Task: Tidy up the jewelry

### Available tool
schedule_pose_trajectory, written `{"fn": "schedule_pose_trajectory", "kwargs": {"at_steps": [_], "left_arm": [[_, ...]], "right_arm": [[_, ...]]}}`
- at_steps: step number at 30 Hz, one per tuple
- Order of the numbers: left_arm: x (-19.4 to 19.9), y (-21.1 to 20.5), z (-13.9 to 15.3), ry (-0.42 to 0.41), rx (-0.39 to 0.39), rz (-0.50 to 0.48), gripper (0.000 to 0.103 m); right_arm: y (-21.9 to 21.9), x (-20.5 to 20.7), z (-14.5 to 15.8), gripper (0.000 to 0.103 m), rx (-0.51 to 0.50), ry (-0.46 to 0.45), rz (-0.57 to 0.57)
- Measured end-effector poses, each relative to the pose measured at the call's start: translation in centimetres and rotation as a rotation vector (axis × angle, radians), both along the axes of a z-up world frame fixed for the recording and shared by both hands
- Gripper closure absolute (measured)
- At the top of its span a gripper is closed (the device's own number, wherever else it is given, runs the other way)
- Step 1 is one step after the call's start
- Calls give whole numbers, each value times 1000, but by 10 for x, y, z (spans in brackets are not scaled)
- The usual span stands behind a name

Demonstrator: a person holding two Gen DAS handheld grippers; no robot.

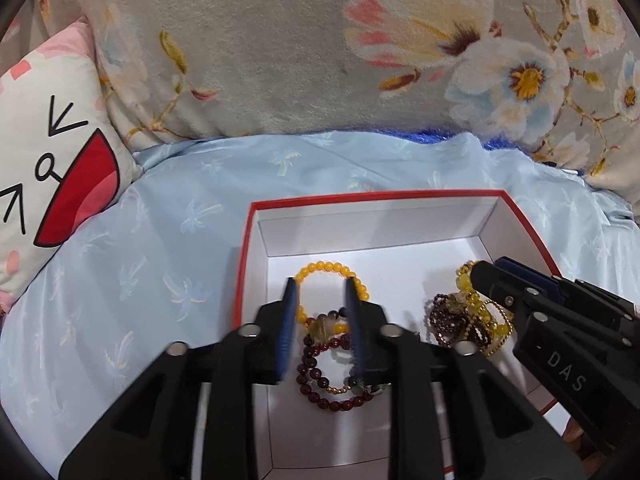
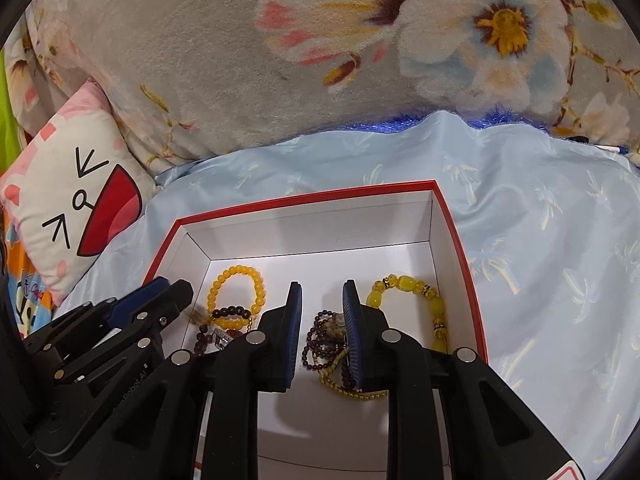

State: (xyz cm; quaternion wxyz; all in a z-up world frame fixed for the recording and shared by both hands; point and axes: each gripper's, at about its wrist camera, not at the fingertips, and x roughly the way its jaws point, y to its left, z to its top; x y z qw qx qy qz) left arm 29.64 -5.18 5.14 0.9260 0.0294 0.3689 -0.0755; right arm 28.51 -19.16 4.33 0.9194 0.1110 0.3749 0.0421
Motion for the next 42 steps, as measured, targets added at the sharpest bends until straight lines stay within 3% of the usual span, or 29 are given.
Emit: {"fn": "schedule_pose_trajectory", "kwargs": {"at_steps": [1,3,8,19,32,39,42], "left_arm": [[-1,2,2,-13,-10,3,58],[-4,4,5,-27,-10,-1,58],[-17,6,1,-21,-7,-20,58],[-72,4,-14,-39,92,-69,59],[-162,27,-9,48,38,-105,60],[-172,33,5,115,-18,-76,60],[-171,31,17,119,-23,-64,59]], "right_arm": [[0,-1,1,76,-9,-6,-4],[-1,-4,2,71,-24,-14,-9],[-3,-16,-7,73,-48,-2,-5],[18,-65,-15,72,-183,-21,-8],[34,-158,-15,72,-136,41,-1],[35,-179,-4,71,-102,72,-35],[35,-189,15,58,-84,46,-57]]}}
